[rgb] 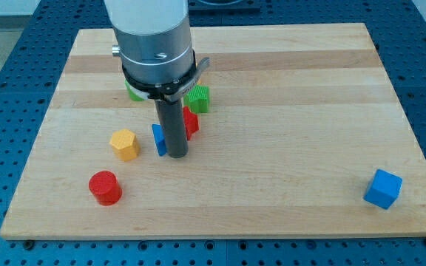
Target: Slide the hexagon to the top left of the green star
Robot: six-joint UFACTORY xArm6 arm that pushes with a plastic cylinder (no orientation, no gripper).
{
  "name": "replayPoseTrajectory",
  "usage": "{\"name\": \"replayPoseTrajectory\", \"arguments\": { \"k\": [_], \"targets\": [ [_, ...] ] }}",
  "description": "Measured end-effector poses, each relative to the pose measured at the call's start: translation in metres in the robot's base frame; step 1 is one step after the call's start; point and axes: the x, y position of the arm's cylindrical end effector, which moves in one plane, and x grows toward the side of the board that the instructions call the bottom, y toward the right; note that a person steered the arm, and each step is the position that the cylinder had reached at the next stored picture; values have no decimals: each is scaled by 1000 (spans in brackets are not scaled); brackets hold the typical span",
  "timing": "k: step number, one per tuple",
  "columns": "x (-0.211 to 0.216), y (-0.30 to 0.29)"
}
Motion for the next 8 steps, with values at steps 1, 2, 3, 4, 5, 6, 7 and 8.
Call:
{"name": "replayPoseTrajectory", "arguments": {
  "k": [1,2,3,4,5,6,7,8],
  "targets": [
    [21,0],
    [106,-5],
    [118,-24],
    [117,-69],
    [118,-102],
    [117,-132],
    [117,-139],
    [107,-139]
  ]
}}
